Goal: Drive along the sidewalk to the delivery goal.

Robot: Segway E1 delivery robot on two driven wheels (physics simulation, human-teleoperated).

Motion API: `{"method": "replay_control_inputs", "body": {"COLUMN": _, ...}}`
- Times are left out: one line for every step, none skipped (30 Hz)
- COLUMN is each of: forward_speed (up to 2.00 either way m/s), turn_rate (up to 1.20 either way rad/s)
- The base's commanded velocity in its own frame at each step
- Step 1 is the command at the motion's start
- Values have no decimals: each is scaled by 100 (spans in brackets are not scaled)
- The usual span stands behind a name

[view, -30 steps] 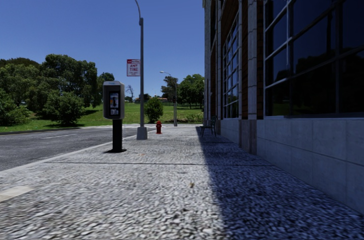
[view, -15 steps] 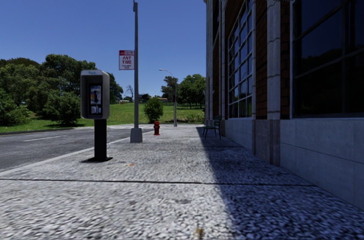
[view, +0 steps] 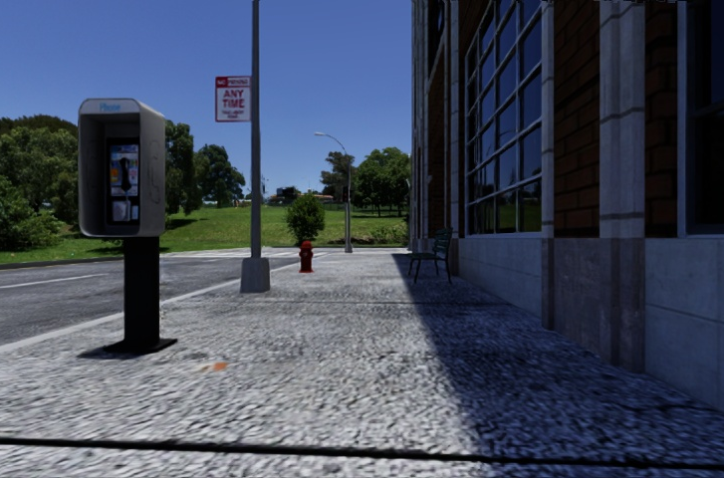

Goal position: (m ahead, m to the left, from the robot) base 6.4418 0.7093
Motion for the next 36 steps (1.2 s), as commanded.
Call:
{"method": "replay_control_inputs", "body": {"forward_speed": 200, "turn_rate": 0}}
{"method": "replay_control_inputs", "body": {"forward_speed": 200, "turn_rate": 0}}
{"method": "replay_control_inputs", "body": {"forward_speed": 200, "turn_rate": 0}}
{"method": "replay_control_inputs", "body": {"forward_speed": 200, "turn_rate": 0}}
{"method": "replay_control_inputs", "body": {"forward_speed": 200, "turn_rate": 0}}
{"method": "replay_control_inputs", "body": {"forward_speed": 200, "turn_rate": 0}}
{"method": "replay_control_inputs", "body": {"forward_speed": 200, "turn_rate": 0}}
{"method": "replay_control_inputs", "body": {"forward_speed": 200, "turn_rate": 0}}
{"method": "replay_control_inputs", "body": {"forward_speed": 200, "turn_rate": 0}}
{"method": "replay_control_inputs", "body": {"forward_speed": 200, "turn_rate": 0}}
{"method": "replay_control_inputs", "body": {"forward_speed": 200, "turn_rate": 0}}
{"method": "replay_control_inputs", "body": {"forward_speed": 200, "turn_rate": 0}}
{"method": "replay_control_inputs", "body": {"forward_speed": 200, "turn_rate": 0}}
{"method": "replay_control_inputs", "body": {"forward_speed": 200, "turn_rate": 0}}
{"method": "replay_control_inputs", "body": {"forward_speed": 200, "turn_rate": 0}}
{"method": "replay_control_inputs", "body": {"forward_speed": 200, "turn_rate": 0}}
{"method": "replay_control_inputs", "body": {"forward_speed": 200, "turn_rate": 0}}
{"method": "replay_control_inputs", "body": {"forward_speed": 200, "turn_rate": 0}}
{"method": "replay_control_inputs", "body": {"forward_speed": 200, "turn_rate": 0}}
{"method": "replay_control_inputs", "body": {"forward_speed": 200, "turn_rate": 0}}
{"method": "replay_control_inputs", "body": {"forward_speed": 200, "turn_rate": 0}}
{"method": "replay_control_inputs", "body": {"forward_speed": 200, "turn_rate": 0}}
{"method": "replay_control_inputs", "body": {"forward_speed": 200, "turn_rate": 0}}
{"method": "replay_control_inputs", "body": {"forward_speed": 200, "turn_rate": 0}}
{"method": "replay_control_inputs", "body": {"forward_speed": 200, "turn_rate": 0}}
{"method": "replay_control_inputs", "body": {"forward_speed": 200, "turn_rate": 0}}
{"method": "replay_control_inputs", "body": {"forward_speed": 200, "turn_rate": 0}}
{"method": "replay_control_inputs", "body": {"forward_speed": 200, "turn_rate": 0}}
{"method": "replay_control_inputs", "body": {"forward_speed": 200, "turn_rate": 0}}
{"method": "replay_control_inputs", "body": {"forward_speed": 200, "turn_rate": 0}}
{"method": "replay_control_inputs", "body": {"forward_speed": 200, "turn_rate": 0}}
{"method": "replay_control_inputs", "body": {"forward_speed": 200, "turn_rate": 0}}
{"method": "replay_control_inputs", "body": {"forward_speed": 200, "turn_rate": 9}}
{"method": "replay_control_inputs", "body": {"forward_speed": 200, "turn_rate": 53}}
{"method": "replay_control_inputs", "body": {"forward_speed": 200, "turn_rate": 98}}
{"method": "replay_control_inputs", "body": {"forward_speed": 200, "turn_rate": 120}}
